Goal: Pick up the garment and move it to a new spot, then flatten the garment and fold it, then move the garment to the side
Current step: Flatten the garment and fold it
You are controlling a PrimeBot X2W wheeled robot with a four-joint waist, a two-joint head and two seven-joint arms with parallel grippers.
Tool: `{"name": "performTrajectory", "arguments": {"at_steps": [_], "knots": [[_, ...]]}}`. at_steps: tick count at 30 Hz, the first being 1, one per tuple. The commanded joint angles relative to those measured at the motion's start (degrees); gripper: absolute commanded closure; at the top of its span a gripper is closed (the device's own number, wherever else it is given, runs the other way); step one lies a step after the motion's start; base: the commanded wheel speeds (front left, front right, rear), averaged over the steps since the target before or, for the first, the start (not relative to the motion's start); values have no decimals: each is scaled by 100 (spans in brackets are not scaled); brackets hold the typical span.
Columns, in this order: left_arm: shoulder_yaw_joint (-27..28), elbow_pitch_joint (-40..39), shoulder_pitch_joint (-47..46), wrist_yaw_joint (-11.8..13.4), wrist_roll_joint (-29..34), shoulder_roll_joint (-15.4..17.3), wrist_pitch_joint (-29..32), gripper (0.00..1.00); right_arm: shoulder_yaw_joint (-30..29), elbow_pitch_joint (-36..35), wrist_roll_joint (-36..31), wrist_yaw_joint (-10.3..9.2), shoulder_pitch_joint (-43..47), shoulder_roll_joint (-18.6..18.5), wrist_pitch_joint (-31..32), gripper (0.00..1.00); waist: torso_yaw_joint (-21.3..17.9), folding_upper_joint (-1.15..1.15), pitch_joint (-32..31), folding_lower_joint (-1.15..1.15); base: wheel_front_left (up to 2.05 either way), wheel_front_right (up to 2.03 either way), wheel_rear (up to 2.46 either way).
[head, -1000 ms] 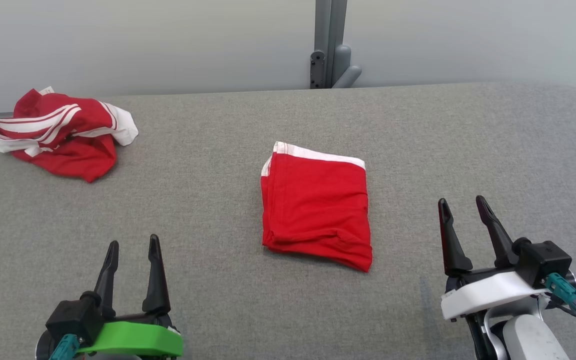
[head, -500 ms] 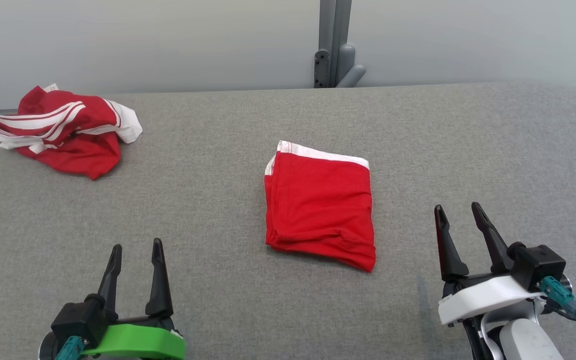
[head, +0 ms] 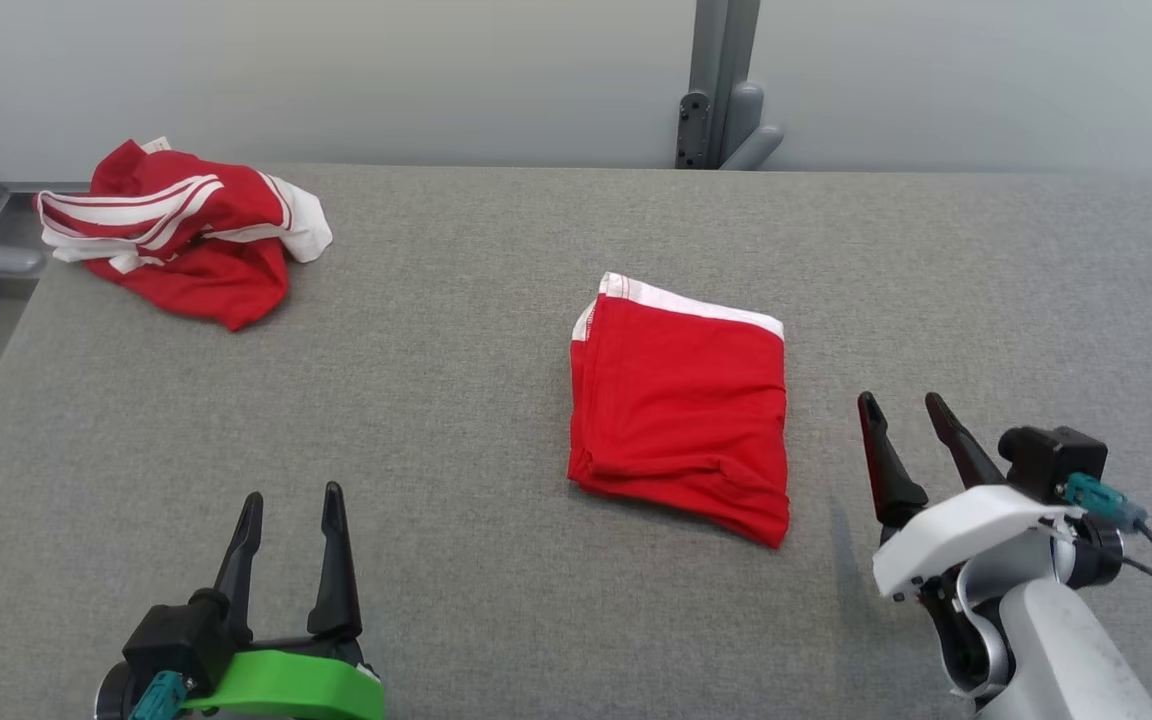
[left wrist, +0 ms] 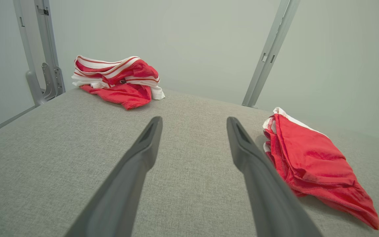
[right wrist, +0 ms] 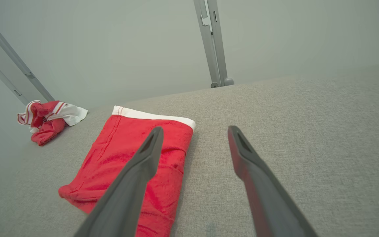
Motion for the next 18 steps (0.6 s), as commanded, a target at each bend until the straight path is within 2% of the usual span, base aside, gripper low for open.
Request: {"name": "performTrajectory", "arguments": {"at_steps": [1, 8, 18], "knots": [[-11, 0, -63, -9, 57, -22, 1, 0, 8, 167, 91, -3, -244, -119, 237, 0, 145, 39, 68, 0, 0, 0, 0], [-72, 68, -153, -65, 52, -52, 1, 0, 210, 1108, 669, -2, -1057, -508, 1273, 0, 510, 39, 205, 0, 0, 0, 0], [-154, 172, -222, -94, 84, -84, 2, 0, 837, 2147, 1905, -2, -1715, -955, 2096, 0, 925, 39, 351, 0, 0, 0, 0]]}}
